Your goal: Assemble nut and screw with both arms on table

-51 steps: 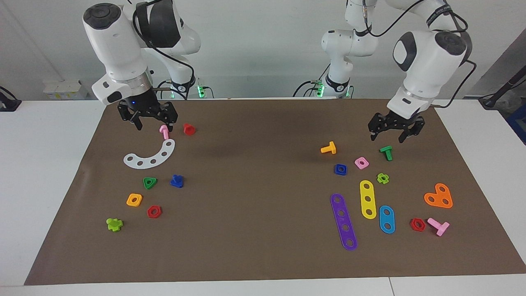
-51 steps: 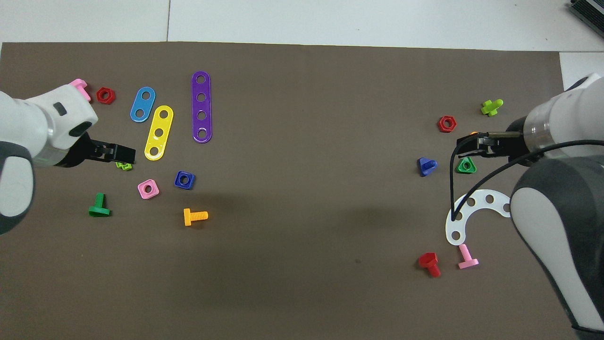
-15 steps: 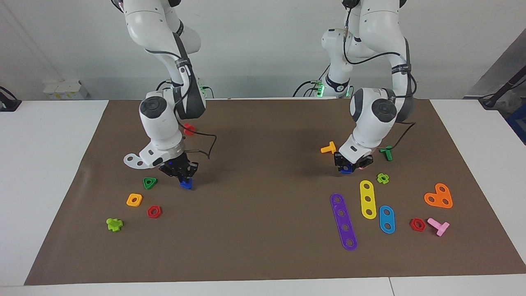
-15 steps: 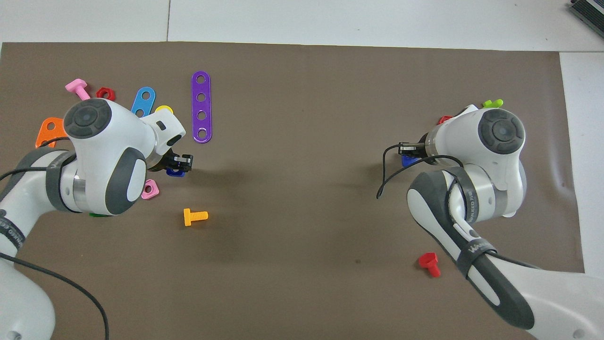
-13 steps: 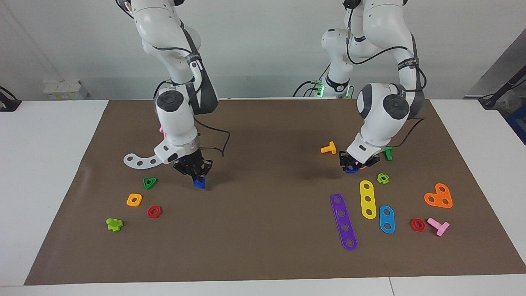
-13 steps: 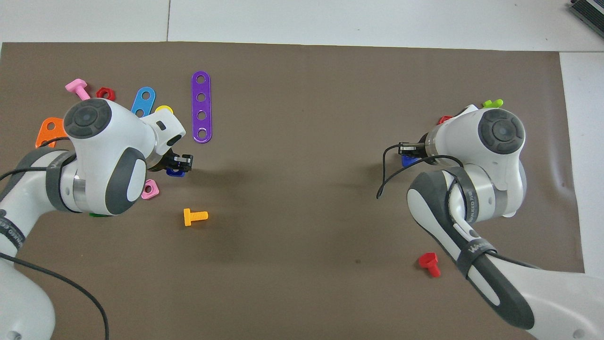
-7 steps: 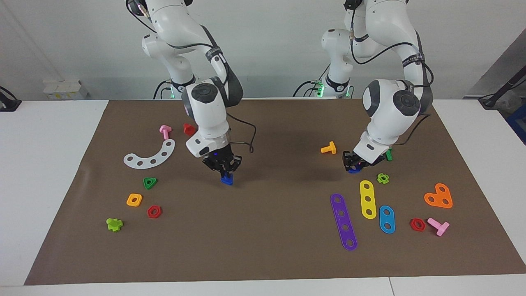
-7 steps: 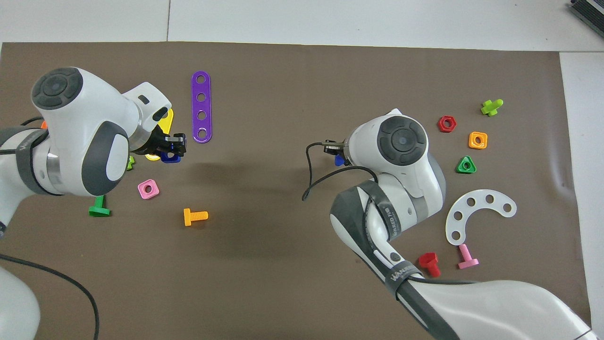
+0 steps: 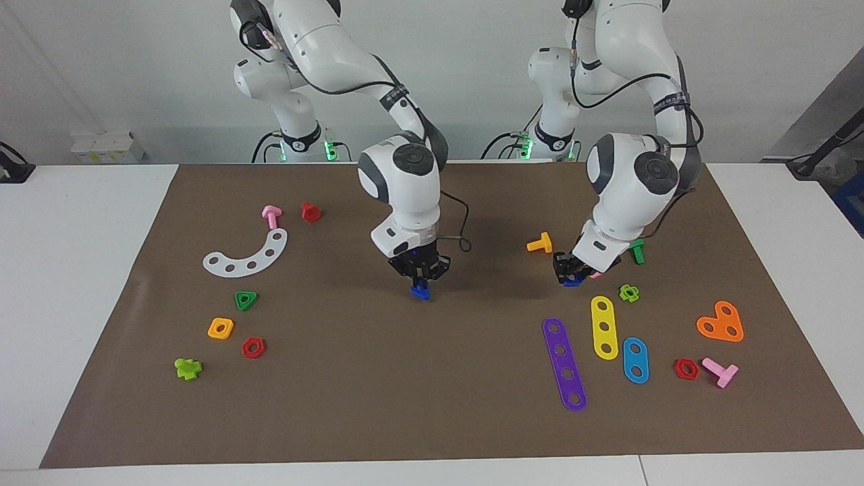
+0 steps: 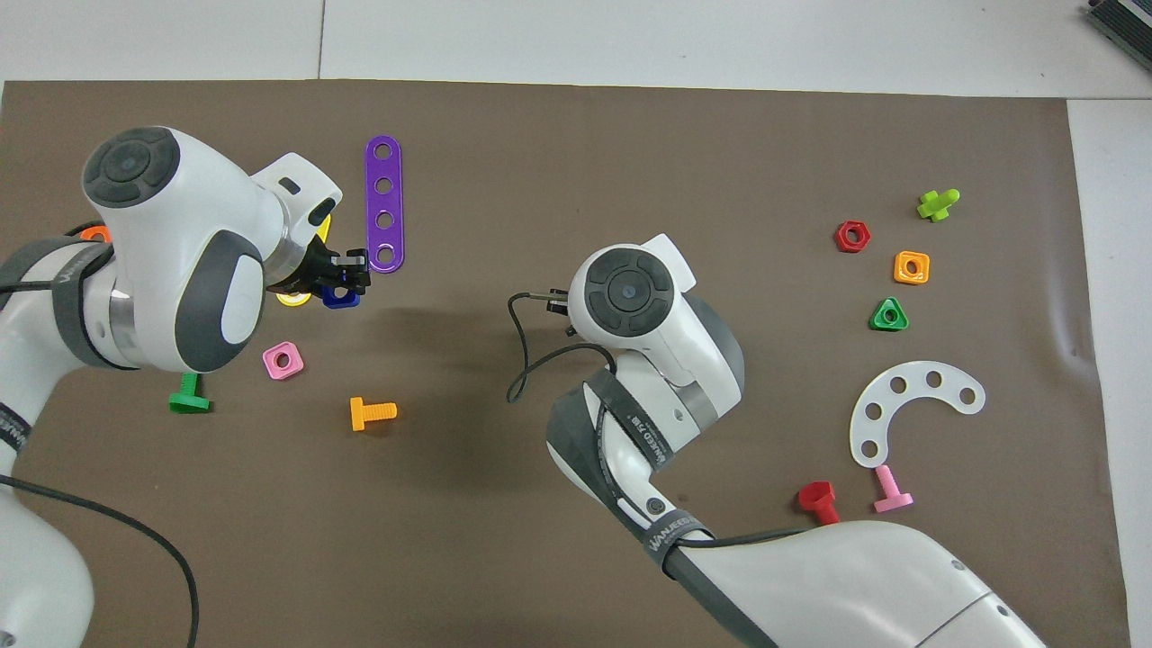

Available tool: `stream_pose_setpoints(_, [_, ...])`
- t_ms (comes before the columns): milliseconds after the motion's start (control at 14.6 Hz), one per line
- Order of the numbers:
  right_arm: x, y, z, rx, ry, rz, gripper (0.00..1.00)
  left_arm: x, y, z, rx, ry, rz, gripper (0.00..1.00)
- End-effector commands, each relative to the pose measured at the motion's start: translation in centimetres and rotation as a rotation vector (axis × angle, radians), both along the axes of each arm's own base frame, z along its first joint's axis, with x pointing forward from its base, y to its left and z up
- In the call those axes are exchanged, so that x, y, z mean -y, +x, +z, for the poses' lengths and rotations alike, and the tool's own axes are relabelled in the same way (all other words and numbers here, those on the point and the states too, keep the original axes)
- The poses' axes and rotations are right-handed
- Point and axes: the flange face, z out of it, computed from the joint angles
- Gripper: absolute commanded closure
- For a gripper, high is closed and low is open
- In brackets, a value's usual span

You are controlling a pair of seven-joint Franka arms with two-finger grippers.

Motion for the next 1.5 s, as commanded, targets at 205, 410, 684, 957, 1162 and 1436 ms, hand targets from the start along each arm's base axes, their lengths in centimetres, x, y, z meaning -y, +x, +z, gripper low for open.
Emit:
stream_pose_setpoints(205, [-1.2, -0.9, -0.7, -0.023, -0.033, -0.018, 0.67, 7.7, -0.9, 0.0, 0.026, -0.05, 0.092, 1.0])
stream_pose_setpoints(410, [-0.6, -0.9, 0.3, -0.016, -0.026, -0.032, 0.1, 12.2, -0.3, 1.2, 0.053, -0.083, 0.122, 1.0])
stream_pose_setpoints(684, [4.0, -0.4, 5.9, 0.035, -0.001, -0.082, 0.01, 20.0, -1.3, -0.6, 0.071, -0.133, 0.177, 1.0])
stream_pose_setpoints(957, [9.8, 0.2, 10.4, 0.035, -0.016, -0.084, 0.01, 24.8, -3.1, -2.0, 0.064, -0.157, 0.164, 1.0])
stream_pose_setpoints(1162, [14.4, 0.6, 13.7, 0.028, -0.028, -0.064, 0.01, 26.9, -4.9, -2.5, 0.05, -0.158, 0.129, 1.0])
stream_pose_setpoints(1436, [22.2, 1.1, 16.9, -0.018, 0.027, -0.025, 0.01, 27.7, -6.7, -4.2, 0.011, -0.13, 0.107, 1.0])
